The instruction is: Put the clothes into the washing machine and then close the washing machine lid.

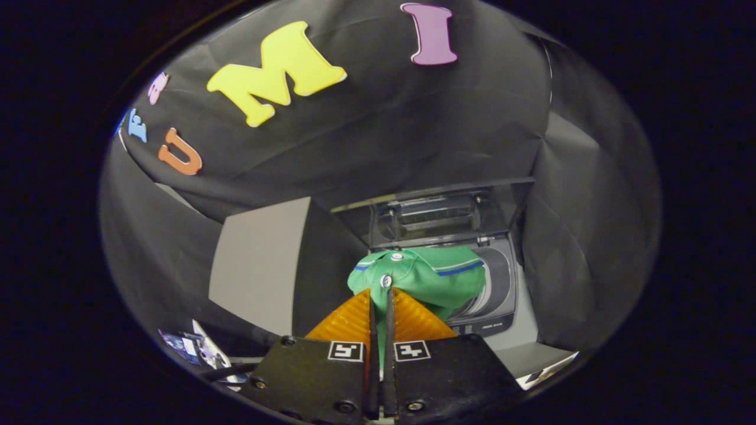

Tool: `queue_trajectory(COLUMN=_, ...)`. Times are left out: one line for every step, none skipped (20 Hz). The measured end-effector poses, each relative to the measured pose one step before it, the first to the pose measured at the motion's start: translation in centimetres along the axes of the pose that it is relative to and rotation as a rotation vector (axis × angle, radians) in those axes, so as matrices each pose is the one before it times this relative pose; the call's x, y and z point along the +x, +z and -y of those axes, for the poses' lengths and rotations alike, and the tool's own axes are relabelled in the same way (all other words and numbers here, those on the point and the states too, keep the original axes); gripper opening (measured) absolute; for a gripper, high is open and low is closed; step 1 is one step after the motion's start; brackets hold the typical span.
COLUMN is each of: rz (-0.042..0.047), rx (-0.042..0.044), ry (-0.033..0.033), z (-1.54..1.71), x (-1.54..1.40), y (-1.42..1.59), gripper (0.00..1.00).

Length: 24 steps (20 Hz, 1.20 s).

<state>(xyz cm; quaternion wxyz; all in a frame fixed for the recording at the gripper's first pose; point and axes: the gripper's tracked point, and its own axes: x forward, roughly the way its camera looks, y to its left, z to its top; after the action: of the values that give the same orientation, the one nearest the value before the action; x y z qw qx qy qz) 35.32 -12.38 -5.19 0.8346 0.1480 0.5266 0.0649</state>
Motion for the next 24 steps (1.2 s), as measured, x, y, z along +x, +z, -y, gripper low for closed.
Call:
queue_trajectory(rz=-0.01252, rx=0.00790, ry=-0.00608, z=0.548, x=0.772, y=-0.267, gripper=0.06)
queue_trajectory(rz=-0.00977, rx=0.00977, ry=-0.00205, z=0.515, x=0.574, y=-0.176, gripper=0.06)
queue_trajectory(rz=-0.01114, rx=0.01333, ry=-0.00165, z=0.578, x=0.878, y=-0.184, gripper=0.06)
queue_trajectory(rz=-0.01177, rx=0.00822, ry=-0.00272, z=0.599, x=0.923, y=-0.078, gripper=0.06)
queue_trajectory(rz=-0.00537, rx=0.00208, ry=-0.00422, z=0.588, x=0.602, y=0.043, gripper=0.06)
queue_trajectory(rz=-0.00945, rx=-0.00943, ry=-0.00743, z=0.652, x=0.799, y=0.050, gripper=0.06)
queue_trajectory(rz=-0.00670, rx=-0.00453, ry=-0.00927, z=0.623, x=0.812, y=-0.284, gripper=0.06)
queue_trajectory(rz=-0.00581, rx=-0.01181, ry=-0.00723, z=0.332, x=0.843, y=-0.014, gripper=0.06)
queue_trajectory(rz=-0.00303, rx=-0.00567, ry=-0.00993, z=0.047, x=0.680, y=-0.207, gripper=0.06)
queue_trajectory(rz=-0.00140, rx=-0.01075, ry=-0.01093, z=0.367, x=0.575, y=0.147, gripper=0.06)
queue_trajectory(rz=-0.00080, rx=-0.00625, ry=-0.01124, z=0.450, x=0.663, y=-0.034, gripper=0.06)
queue_trajectory(rz=0.00192, rx=-0.00972, ry=-0.01088, z=0.374, x=0.775, y=0.079, gripper=0.06)
queue_trajectory(rz=0.00141, rx=-0.00703, ry=-0.01150, z=0.347, x=0.365, y=-0.042, gripper=0.06)
queue_trajectory(rz=0.00122, rx=-0.01142, ry=-0.01154, z=0.310, x=0.768, y=0.088, gripper=0.06)
queue_trajectory(rz=0.00037, rx=-0.00984, ry=-0.00351, z=0.287, x=0.890, y=-0.008, gripper=0.06)
queue_trajectory(rz=-0.00152, rx=-0.01429, ry=-0.00140, z=0.207, x=0.933, y=-0.042, gripper=0.06)
queue_trajectory(rz=-0.00529, rx=-0.01251, ry=-0.00667, z=0.325, x=0.944, y=-0.323, gripper=0.06)
queue_trajectory(rz=-0.00174, rx=-0.01591, ry=-0.00617, z=0.230, x=0.783, y=-0.085, gripper=0.07)
queue_trajectory(rz=-0.00139, rx=-0.01034, ry=-0.00590, z=0.173, x=0.661, y=-0.149, gripper=0.07)
queue_trajectory(rz=-0.00027, rx=-0.01071, ry=-0.00667, z=0.205, x=0.597, y=0.023, gripper=0.07)
queue_trajectory(rz=0.00604, rx=-0.00794, ry=-0.00022, z=0.063, x=0.372, y=-0.114, gripper=0.08)
queue_trajectory(rz=0.01341, rx=-0.00757, ry=0.02296, z=-0.309, x=0.302, y=0.545, gripper=0.13)
queue_trajectory(rz=0.01078, rx=-0.00561, ry=0.00233, z=-0.128, x=0.061, y=0.281, gripper=0.15)
queue_trajectory(rz=0.01408, rx=-0.00900, ry=-0.00607, z=0.095, x=0.026, y=0.344, gripper=0.21)
